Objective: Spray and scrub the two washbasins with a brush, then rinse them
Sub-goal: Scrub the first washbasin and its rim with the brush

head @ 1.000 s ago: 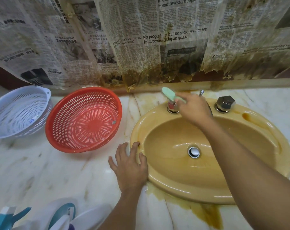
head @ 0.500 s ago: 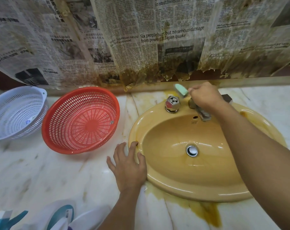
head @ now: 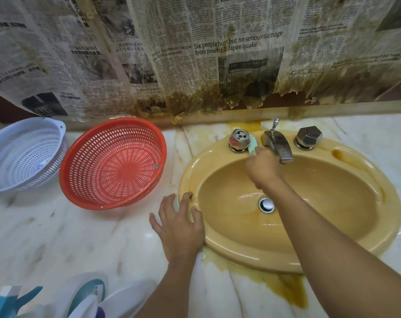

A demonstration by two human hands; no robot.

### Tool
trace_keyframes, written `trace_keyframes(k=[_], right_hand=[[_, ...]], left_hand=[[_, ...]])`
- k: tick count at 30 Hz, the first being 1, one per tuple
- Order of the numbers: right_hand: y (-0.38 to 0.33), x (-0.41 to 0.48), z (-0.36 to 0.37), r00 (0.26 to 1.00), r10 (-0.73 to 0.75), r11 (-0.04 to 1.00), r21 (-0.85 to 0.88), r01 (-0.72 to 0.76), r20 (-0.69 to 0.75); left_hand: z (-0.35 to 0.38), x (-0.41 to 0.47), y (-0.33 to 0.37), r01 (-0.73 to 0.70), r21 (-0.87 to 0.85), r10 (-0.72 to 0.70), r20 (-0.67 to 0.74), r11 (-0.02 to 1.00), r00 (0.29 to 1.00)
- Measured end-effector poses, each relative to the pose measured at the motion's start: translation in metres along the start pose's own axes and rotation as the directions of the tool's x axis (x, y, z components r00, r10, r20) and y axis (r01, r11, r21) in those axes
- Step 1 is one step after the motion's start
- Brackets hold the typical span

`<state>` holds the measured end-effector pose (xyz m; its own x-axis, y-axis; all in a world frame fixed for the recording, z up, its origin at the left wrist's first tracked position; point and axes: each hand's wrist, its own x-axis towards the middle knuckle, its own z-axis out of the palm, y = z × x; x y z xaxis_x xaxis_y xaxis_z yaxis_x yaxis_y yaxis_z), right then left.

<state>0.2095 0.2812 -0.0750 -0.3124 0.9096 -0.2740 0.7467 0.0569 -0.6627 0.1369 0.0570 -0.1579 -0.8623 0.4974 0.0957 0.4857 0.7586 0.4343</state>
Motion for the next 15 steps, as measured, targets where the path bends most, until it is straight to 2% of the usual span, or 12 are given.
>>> trace_keyframes(k=[3, 5, 9, 11, 15], right_hand=[[-0.011, 0.031, -0.004, 0.989, 0.148, 0.955, 0.262, -0.142, -0.005], [-0.013, 0.028, 0.002, 0.983, 0.186, 0.935, 0.31, -0.175, -0.004], [0.003, -0.008, 0.02, 0.993, 0.075, 0.996, 0.063, -0.069, -0.095], [0.002, -0.001, 0.016, 0.985, 0.074, 0.997, 0.014, -0.072, -0.155], [-0.018, 0.03, 0.004, 0.981, 0.128, 0.991, -0.007, -0.13, -0.143]], left_hand=[[0.001, 0.0, 0.0, 0.004, -0.003, -0.004, 0.003, 1.0, 1.0], [0.0, 0.0, 0.0, 0.006, -0.002, -0.006, 0.004, 1.0, 1.0], [0.001, 0.001, -0.001, 0.003, 0.001, -0.003, 0.001, 1.0, 1.0], [0.001, 0.001, -0.001, 0.0, 0.002, 0.0, 0.001, 1.0, 1.0], [0.001, 0.001, -0.001, -0.003, -0.009, 0.003, -0.004, 1.0, 1.0]])
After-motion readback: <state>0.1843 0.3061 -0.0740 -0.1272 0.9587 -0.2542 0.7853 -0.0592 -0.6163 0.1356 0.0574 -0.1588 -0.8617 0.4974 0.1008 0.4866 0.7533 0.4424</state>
